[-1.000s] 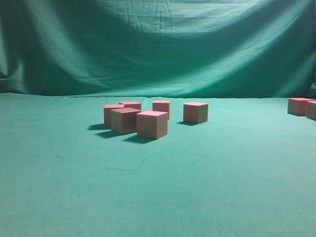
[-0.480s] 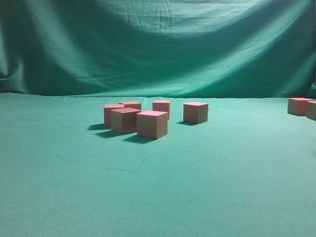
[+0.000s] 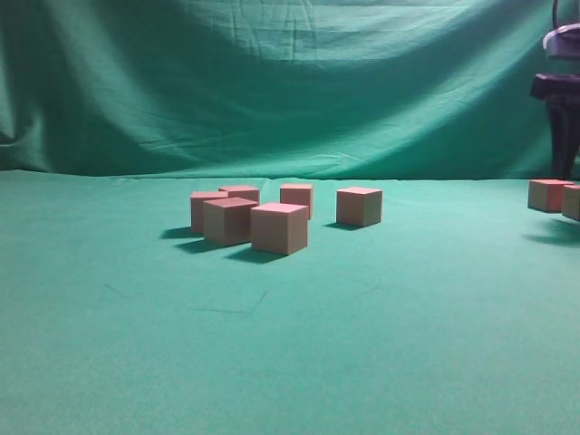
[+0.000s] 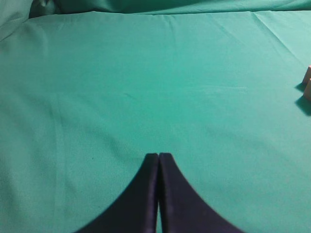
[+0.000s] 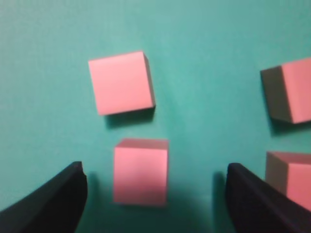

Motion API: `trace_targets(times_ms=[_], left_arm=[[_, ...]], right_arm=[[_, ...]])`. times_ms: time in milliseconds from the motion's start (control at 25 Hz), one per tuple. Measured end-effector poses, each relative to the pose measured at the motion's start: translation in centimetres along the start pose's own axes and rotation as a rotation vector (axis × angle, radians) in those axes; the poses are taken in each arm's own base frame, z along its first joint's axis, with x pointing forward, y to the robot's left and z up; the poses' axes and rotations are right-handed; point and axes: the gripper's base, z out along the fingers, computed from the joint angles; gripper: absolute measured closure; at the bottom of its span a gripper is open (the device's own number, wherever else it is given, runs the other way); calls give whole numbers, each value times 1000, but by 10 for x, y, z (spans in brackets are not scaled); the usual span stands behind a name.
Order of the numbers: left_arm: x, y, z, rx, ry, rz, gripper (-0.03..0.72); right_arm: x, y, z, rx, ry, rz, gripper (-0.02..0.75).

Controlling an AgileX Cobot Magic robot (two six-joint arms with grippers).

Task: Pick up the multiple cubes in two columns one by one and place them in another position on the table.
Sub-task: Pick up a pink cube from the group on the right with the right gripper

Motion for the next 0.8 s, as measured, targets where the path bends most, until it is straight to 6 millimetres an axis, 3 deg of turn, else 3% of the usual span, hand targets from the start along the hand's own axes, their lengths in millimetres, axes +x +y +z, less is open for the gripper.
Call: trace_targets(times_ms=[320,480,600,800], left_arm=[[0,0,0,0,0,0,688],[0,0,0,0,0,0,688],[0,0,0,0,0,0,688],[0,0,0,0,0,0,688]], right_arm=[[-16,8,30,-14,33,-40,153],[-16,8,31,-15,40,-41,302],[-15,8,30,-16,57,-41,475],[-11,11,28,-44,116,-23,477]])
